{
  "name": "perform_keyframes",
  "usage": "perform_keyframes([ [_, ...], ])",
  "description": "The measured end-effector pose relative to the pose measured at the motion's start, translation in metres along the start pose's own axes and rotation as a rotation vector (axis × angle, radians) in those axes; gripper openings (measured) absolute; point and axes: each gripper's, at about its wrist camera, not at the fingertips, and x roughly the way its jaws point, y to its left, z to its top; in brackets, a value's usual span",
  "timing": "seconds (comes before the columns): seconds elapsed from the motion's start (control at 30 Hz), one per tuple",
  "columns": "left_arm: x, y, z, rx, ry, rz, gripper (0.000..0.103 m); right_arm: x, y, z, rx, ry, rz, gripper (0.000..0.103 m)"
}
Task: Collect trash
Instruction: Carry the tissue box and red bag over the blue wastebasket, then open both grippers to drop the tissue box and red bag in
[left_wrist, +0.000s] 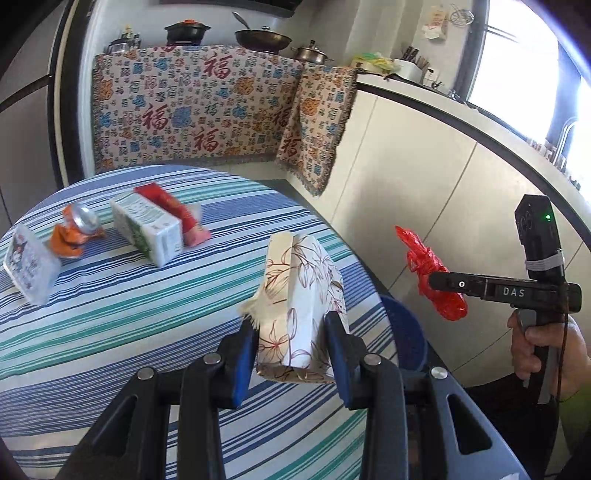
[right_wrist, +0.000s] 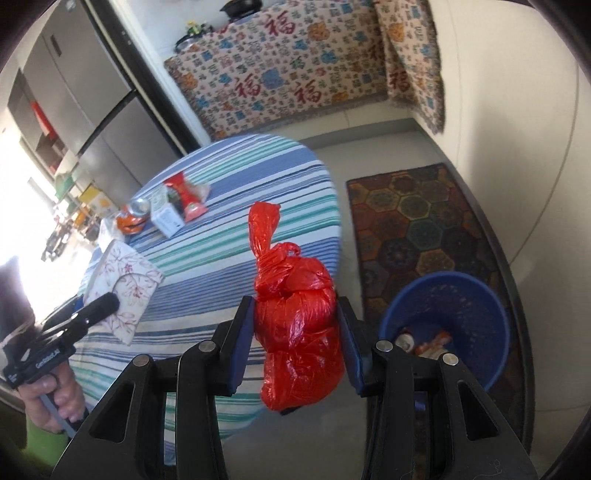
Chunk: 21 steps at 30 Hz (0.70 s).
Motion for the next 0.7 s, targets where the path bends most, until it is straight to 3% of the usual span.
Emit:
perform_keyframes([
  [0.37, 0.078, -0.100, 0.039, 0.087, 0.048, -0.128, 0.036, -0.016, -0.114, 0.011, 0.133, -0.027, -0.171, 0.045],
  [0.57, 0.124, -0.144, 0.043, 0.117, 0.088, -0.148, 0.036, -0.011, -0.162, -0.004, 0.249, -0.032, -0.173, 0.045],
  [0.7, 0.161, -0.165, 0.041, 0.134, 0.126, -0.151, 0.036, -0.011, -0.175, -0.006, 0.256, -0.029, -0.184, 0.045],
])
